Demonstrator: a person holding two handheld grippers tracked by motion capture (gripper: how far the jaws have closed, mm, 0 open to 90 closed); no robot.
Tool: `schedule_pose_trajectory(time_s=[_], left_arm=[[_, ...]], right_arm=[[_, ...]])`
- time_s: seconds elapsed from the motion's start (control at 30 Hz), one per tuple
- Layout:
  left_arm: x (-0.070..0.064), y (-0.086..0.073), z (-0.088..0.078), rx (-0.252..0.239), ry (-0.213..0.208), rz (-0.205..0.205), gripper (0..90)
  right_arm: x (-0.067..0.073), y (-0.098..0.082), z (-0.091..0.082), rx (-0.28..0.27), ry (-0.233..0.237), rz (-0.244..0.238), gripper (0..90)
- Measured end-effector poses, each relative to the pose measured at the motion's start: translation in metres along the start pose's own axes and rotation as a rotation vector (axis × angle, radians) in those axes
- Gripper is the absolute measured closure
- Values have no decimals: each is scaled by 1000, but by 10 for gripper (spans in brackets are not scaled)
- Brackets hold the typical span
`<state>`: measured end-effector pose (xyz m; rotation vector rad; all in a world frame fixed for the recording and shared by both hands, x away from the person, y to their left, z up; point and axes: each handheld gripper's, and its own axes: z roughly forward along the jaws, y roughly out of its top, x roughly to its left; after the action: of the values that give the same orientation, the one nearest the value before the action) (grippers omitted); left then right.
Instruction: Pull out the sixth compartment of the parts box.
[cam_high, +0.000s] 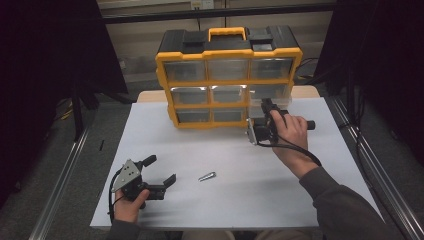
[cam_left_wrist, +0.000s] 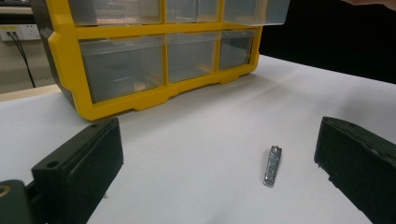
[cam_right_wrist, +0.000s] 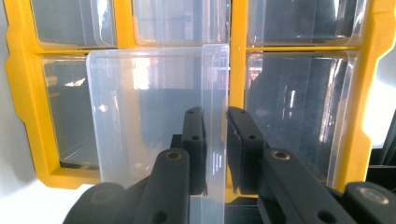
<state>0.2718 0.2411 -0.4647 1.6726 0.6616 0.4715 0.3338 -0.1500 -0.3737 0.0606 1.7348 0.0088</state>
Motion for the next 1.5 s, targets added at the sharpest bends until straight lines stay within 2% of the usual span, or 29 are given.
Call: schedule_pose_trajectory(time_s=[0.97, 1.3, 1.37, 1.5], left_arm=[[0, 0, 0, -2, -3, 0, 13], [0, 0, 0, 0, 4, 0, 13], [0, 0, 0, -2, -3, 1, 13], [0, 0, 0, -1, -3, 0, 13]], right_arm=[[0, -1, -6, -9, 3, 26, 782], [0, -1, -9, -14, 4, 21, 783], [-1, -1, -10, -22, 1, 8, 782], [0, -1, -11, -19, 2, 19, 783]])
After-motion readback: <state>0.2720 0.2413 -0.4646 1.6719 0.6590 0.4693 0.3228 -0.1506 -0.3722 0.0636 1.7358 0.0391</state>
